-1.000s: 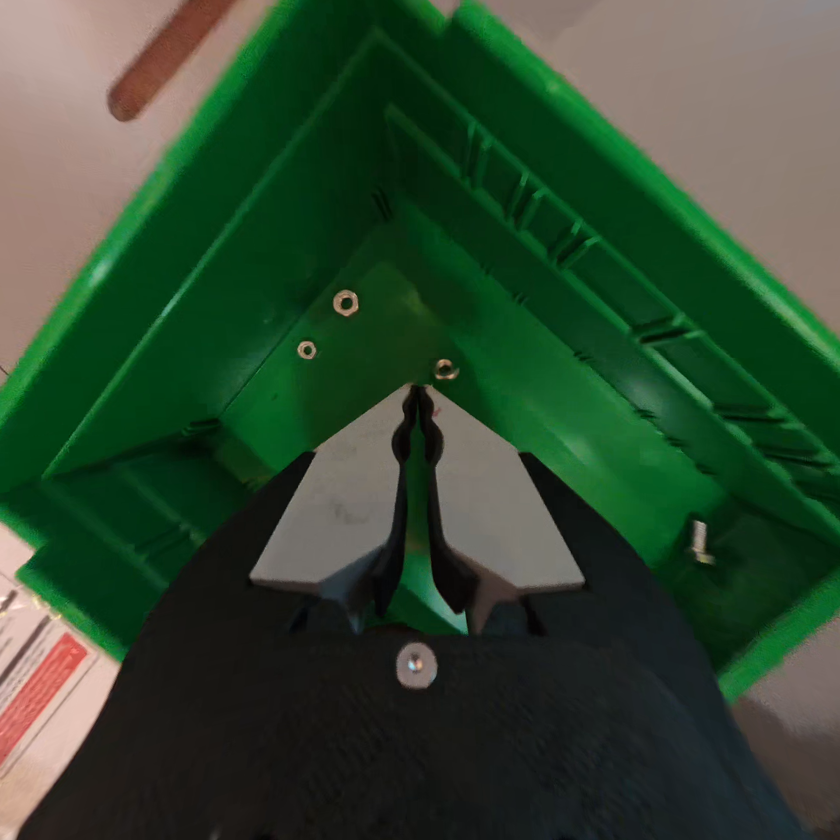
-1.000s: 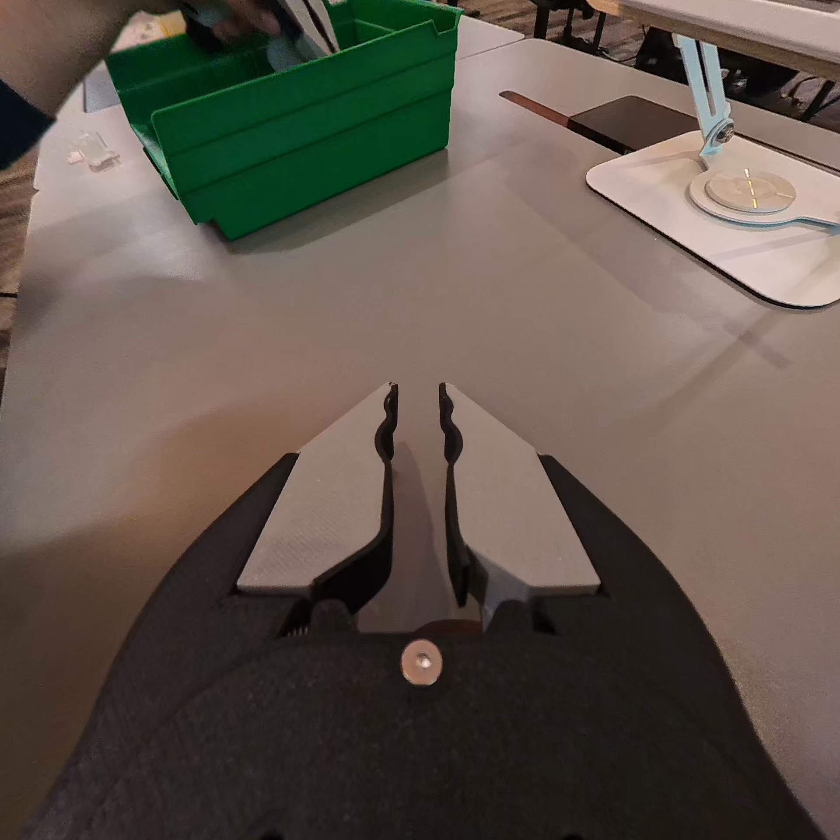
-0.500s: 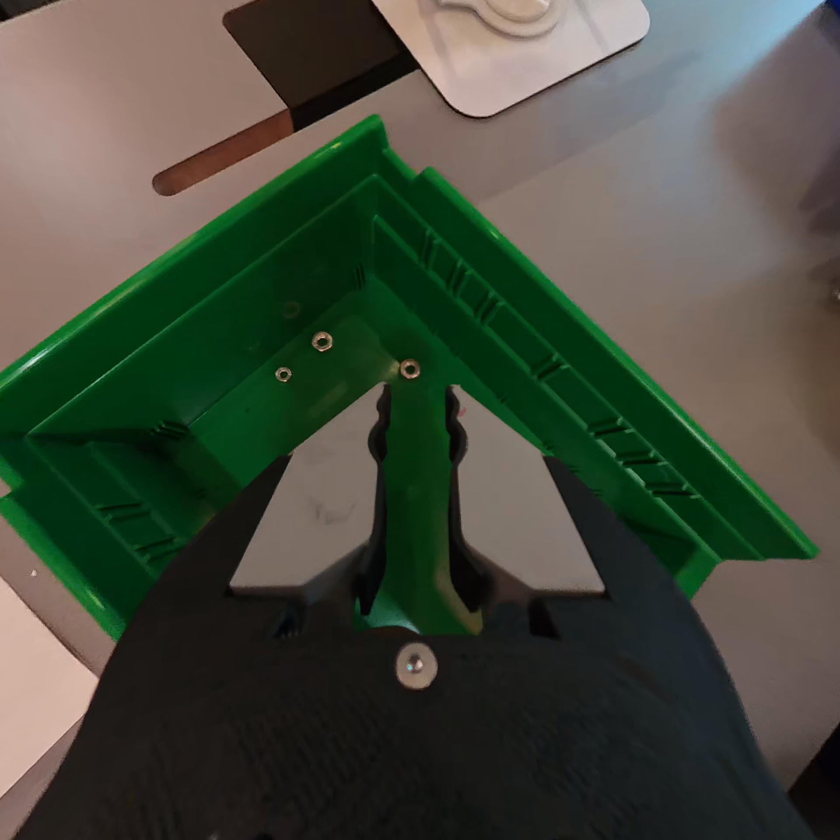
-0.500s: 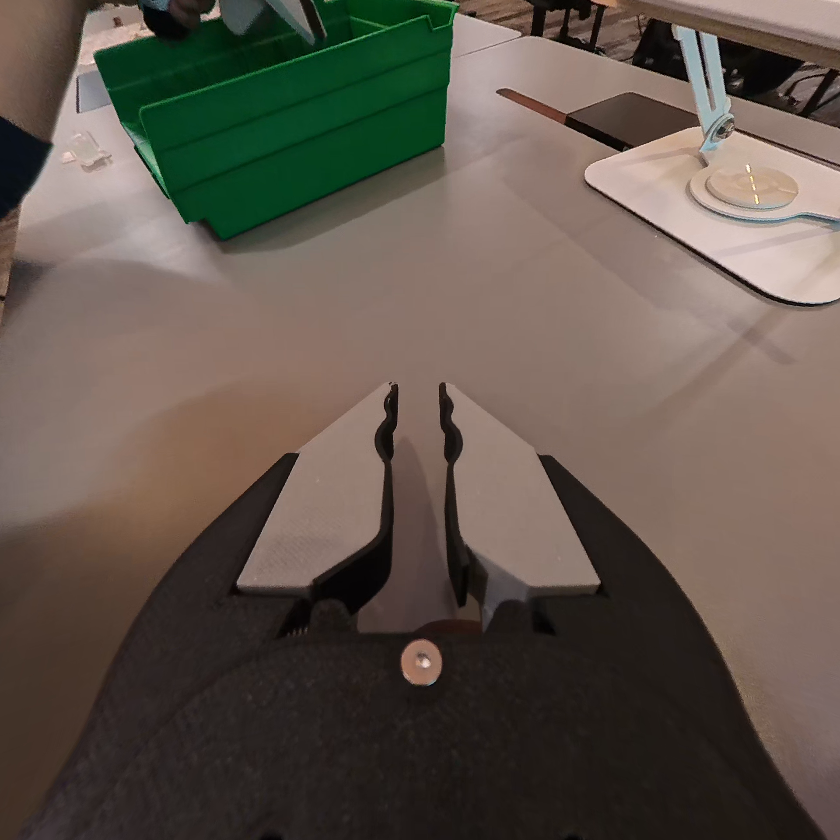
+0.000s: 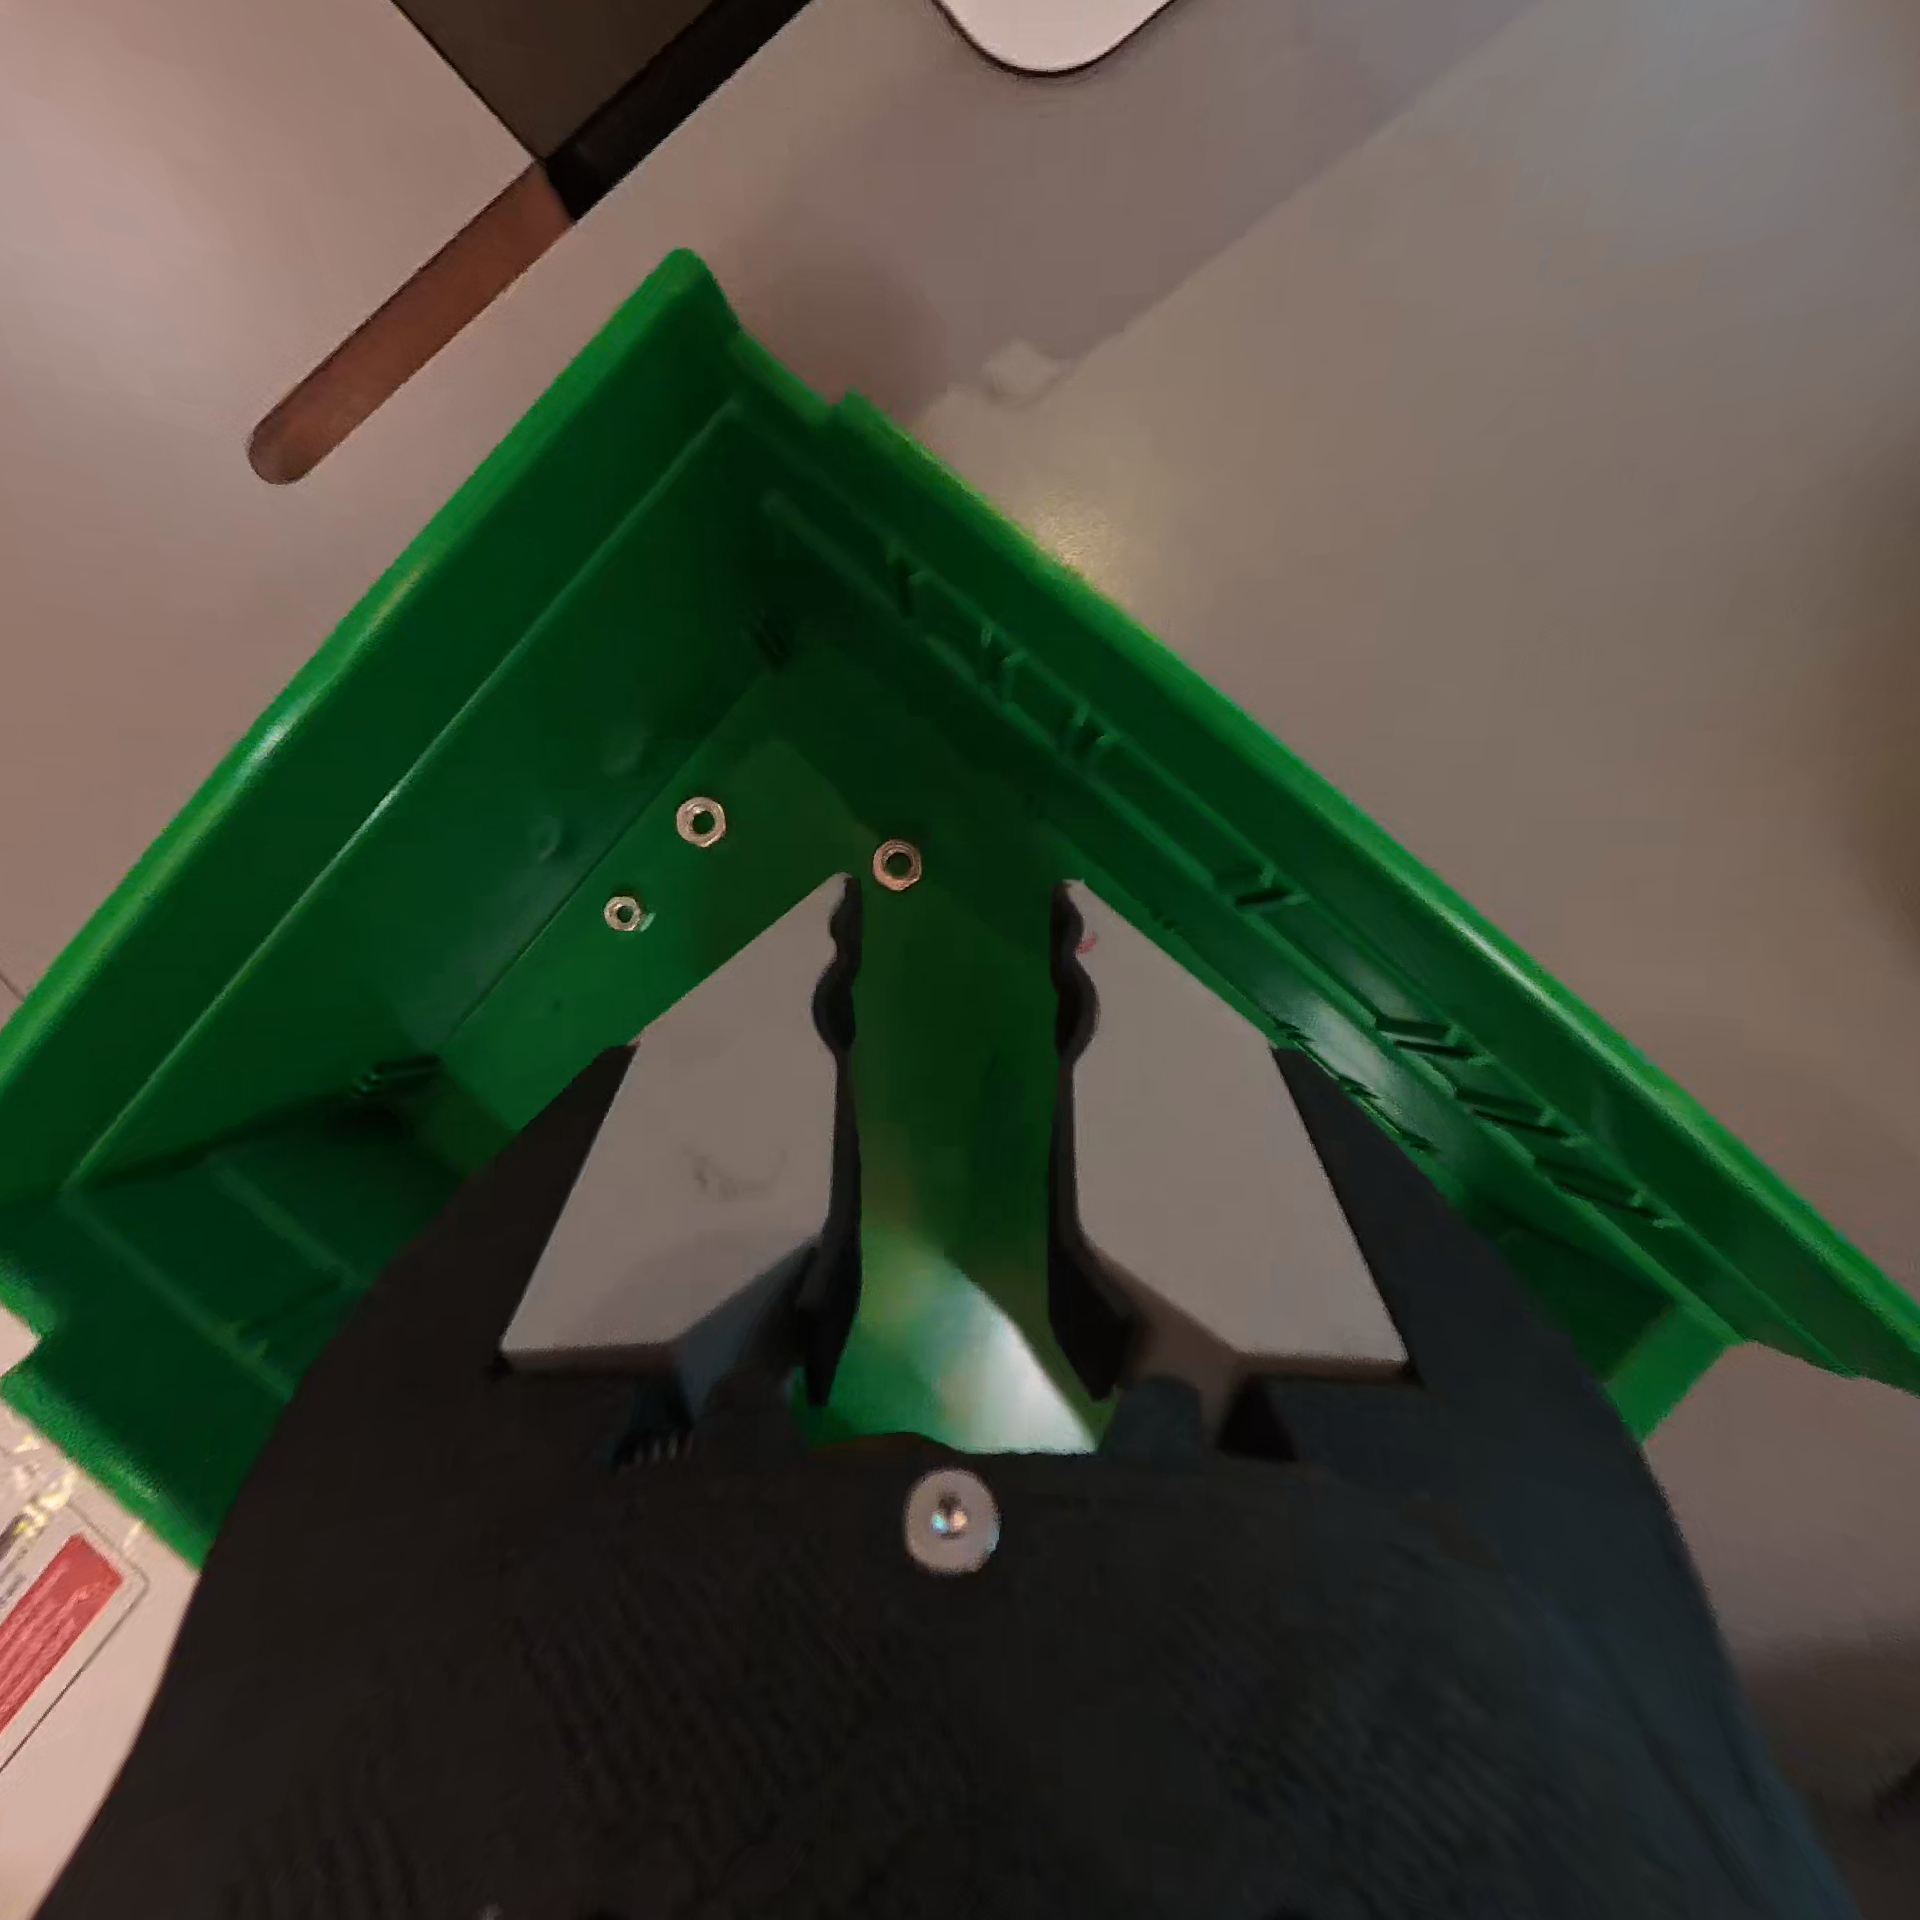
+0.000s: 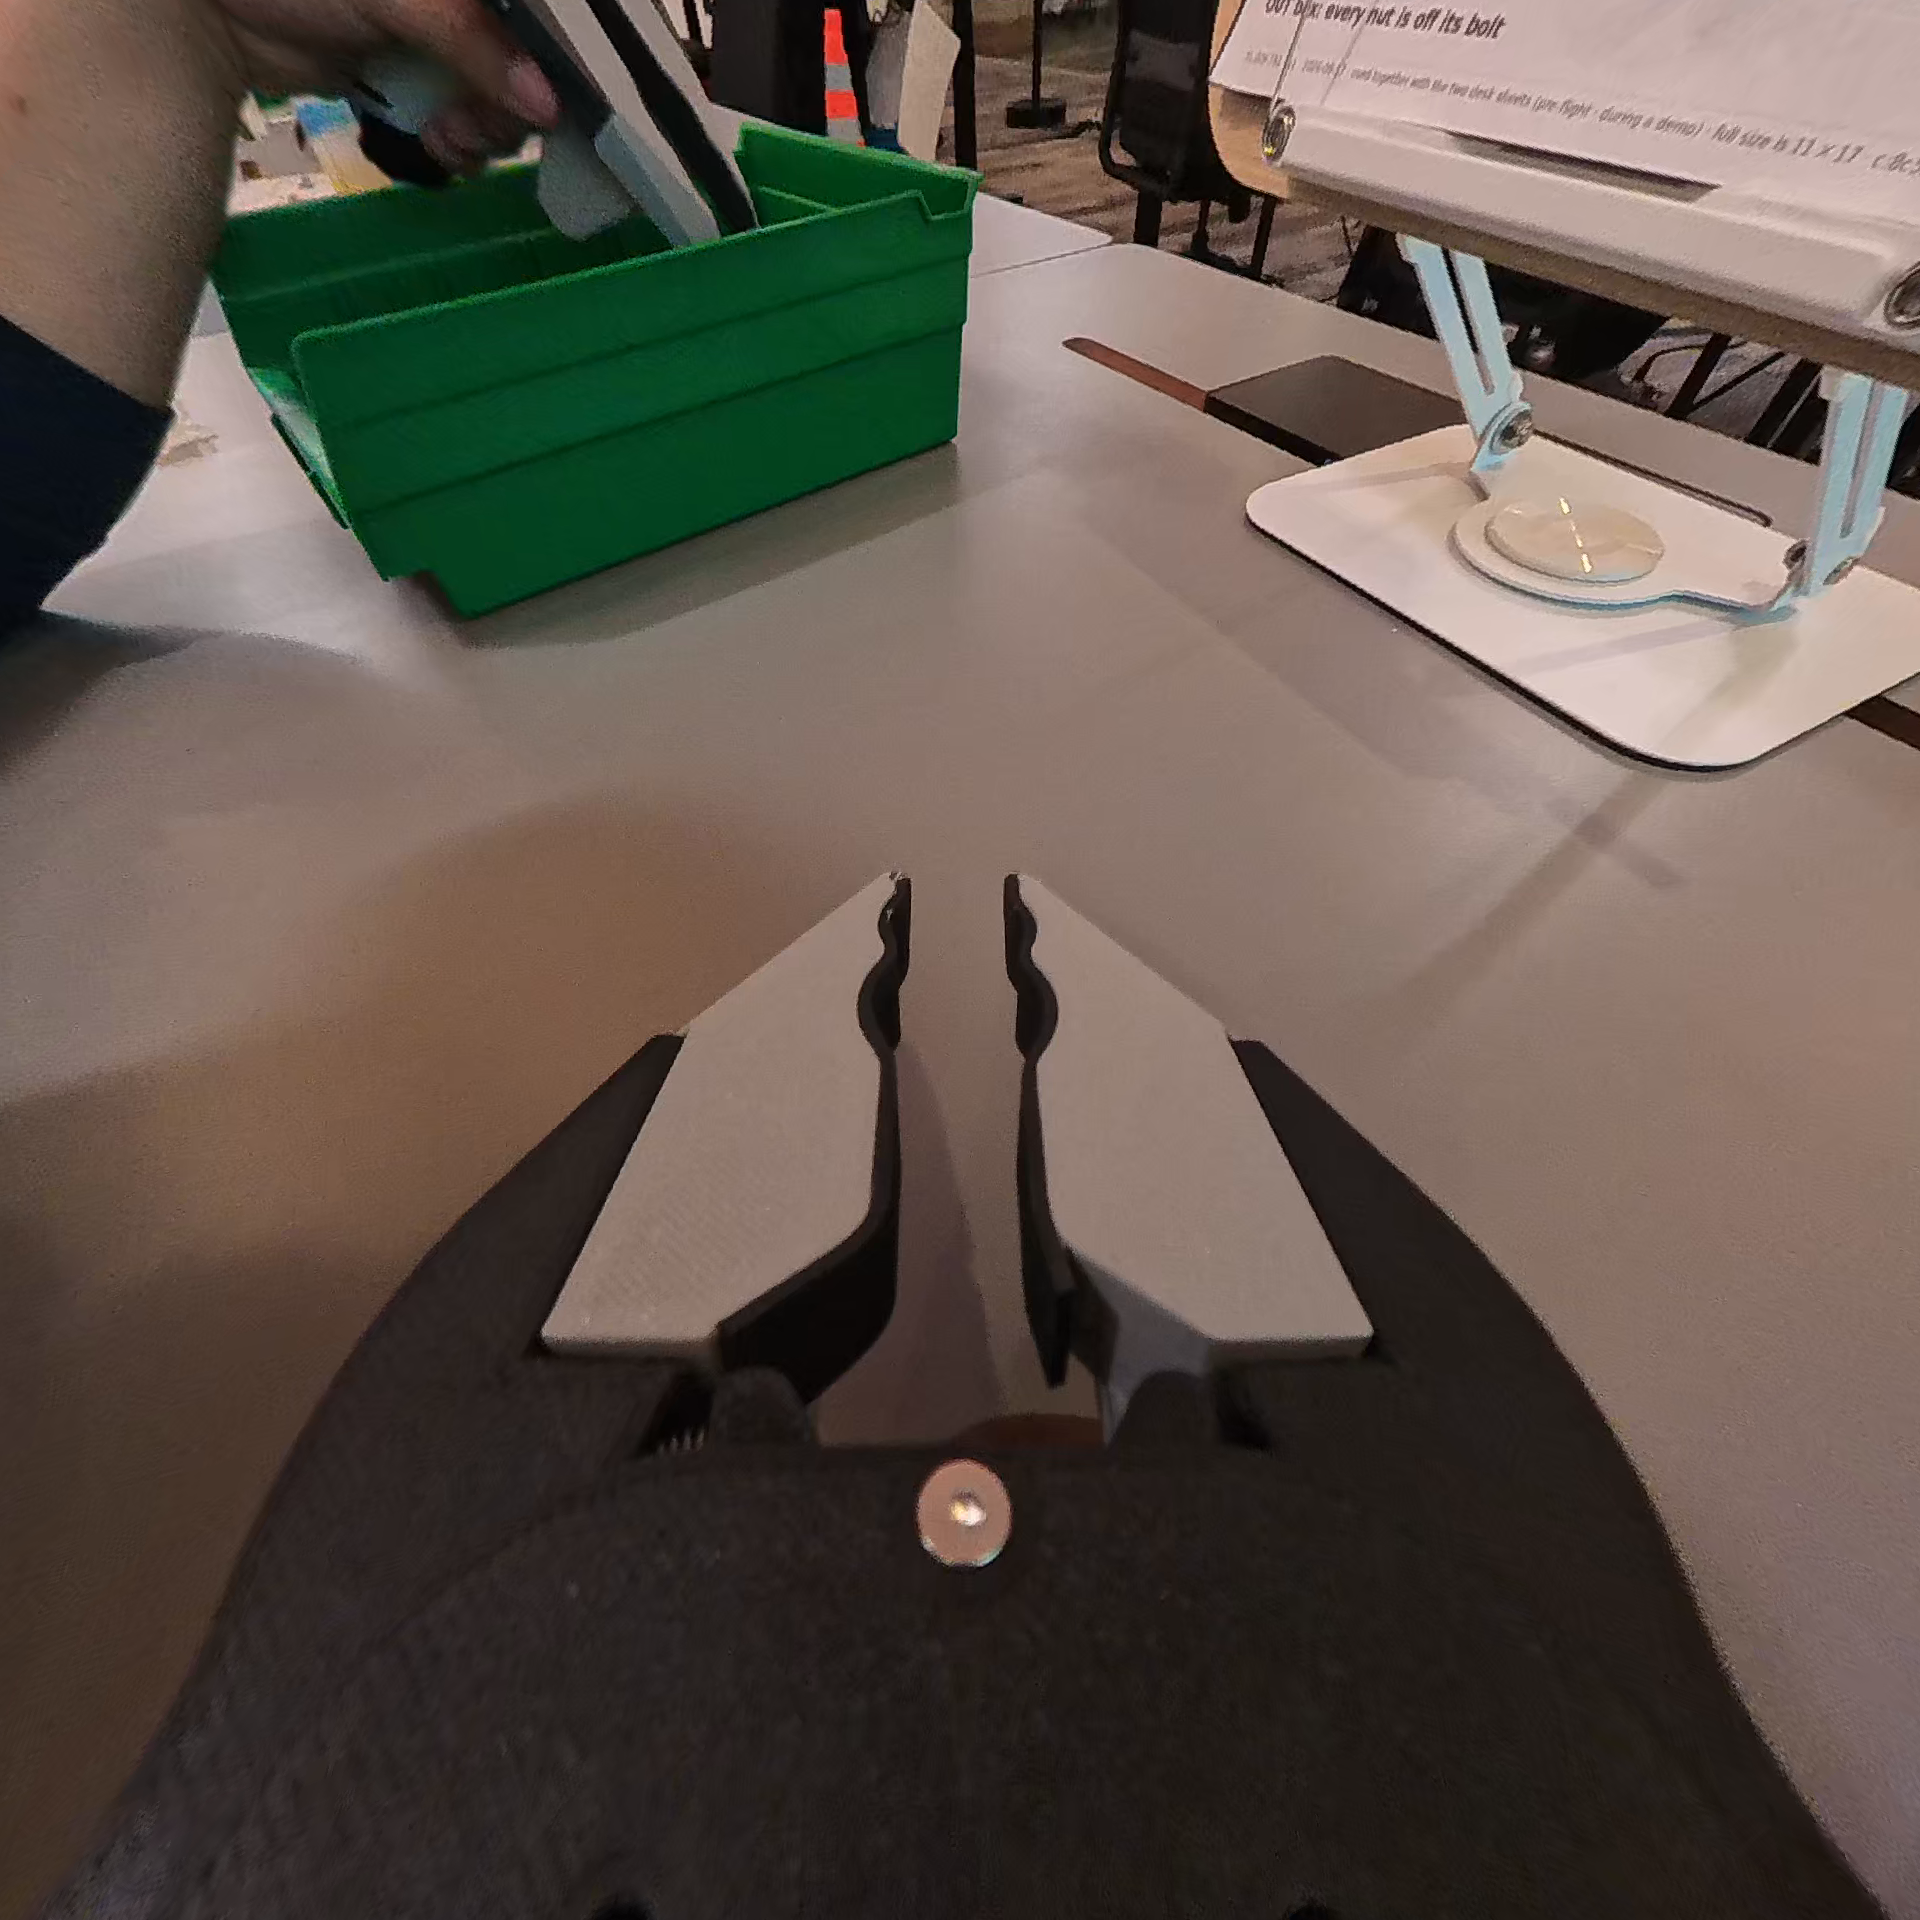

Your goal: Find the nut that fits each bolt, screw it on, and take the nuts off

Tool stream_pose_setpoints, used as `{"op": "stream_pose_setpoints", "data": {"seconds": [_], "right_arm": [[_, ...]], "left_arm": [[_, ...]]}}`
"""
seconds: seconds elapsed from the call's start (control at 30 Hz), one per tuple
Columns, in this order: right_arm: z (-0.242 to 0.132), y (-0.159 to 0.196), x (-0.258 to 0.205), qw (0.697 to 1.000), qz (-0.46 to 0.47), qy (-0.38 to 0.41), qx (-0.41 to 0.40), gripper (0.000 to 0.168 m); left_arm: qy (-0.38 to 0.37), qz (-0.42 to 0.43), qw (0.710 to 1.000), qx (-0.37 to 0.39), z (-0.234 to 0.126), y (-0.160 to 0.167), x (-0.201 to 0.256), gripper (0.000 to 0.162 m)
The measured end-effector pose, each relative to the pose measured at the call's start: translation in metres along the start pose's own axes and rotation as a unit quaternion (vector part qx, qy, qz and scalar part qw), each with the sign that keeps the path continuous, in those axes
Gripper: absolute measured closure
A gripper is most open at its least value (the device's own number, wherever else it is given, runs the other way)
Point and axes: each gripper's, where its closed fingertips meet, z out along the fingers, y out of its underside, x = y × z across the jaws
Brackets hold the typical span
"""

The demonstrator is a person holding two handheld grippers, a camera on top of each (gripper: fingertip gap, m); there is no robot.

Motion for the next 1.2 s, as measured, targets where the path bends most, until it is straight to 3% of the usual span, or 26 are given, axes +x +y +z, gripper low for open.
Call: {"op": "stream_pose_setpoints", "data": {"seconds": [0.6,0.83,0.9,1.2], "right_arm": [[0.006,0.005,-0.011,1.000,-0.016,-0.010,-0.014,0.153],[0.008,0.006,-0.013,1.000,-0.019,-0.010,-0.016,0.153],[0.009,0.006,-0.012,1.000,-0.016,-0.009,-0.016,0.154],[0.007,0.005,-0.010,1.000,-0.010,-0.006,-0.013,0.154]], "left_arm": [[-0.018,-0.028,0.995,-0.090,0.066,0.029,-0.019,0.126],[-0.012,-0.032,0.996,-0.080,0.069,0.025,-0.016,0.135],[-0.015,-0.025,0.996,-0.087,0.067,0.028,-0.016,0.150],[-0.017,-0.013,0.995,-0.098,0.063,0.031,-0.016,0.150]]}}
